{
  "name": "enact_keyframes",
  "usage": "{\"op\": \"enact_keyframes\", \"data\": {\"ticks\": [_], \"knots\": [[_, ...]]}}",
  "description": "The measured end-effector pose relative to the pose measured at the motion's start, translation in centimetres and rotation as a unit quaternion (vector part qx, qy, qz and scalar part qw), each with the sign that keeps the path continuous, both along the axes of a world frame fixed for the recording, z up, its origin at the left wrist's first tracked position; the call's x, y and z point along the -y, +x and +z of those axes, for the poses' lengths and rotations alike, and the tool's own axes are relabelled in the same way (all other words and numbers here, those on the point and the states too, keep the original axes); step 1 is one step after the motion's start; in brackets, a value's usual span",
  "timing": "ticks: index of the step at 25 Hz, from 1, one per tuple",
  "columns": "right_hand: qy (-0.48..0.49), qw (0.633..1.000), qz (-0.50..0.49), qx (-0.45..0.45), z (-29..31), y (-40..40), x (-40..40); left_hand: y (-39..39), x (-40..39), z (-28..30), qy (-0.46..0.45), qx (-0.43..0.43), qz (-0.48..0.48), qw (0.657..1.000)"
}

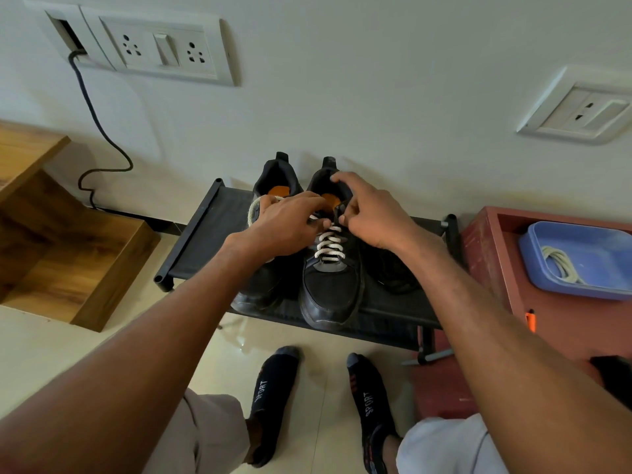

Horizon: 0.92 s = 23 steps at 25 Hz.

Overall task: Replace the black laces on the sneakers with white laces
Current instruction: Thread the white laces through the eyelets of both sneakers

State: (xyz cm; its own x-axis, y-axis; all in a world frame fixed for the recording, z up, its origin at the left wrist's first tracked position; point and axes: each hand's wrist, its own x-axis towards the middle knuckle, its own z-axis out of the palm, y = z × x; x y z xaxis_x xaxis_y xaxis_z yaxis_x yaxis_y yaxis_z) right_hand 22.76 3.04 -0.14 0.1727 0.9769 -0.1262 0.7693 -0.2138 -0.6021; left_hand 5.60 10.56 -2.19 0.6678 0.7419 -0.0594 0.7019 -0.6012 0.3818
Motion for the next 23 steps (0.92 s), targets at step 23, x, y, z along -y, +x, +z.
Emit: {"op": "enact_keyframes", "data": {"ticks": [23], "knots": [[-0.067,0.886,-0.051,-0.456,4.0,1.0,0.8,0.4,2.2,4.6,-0.163,0.339,0.24,0.895]]}}
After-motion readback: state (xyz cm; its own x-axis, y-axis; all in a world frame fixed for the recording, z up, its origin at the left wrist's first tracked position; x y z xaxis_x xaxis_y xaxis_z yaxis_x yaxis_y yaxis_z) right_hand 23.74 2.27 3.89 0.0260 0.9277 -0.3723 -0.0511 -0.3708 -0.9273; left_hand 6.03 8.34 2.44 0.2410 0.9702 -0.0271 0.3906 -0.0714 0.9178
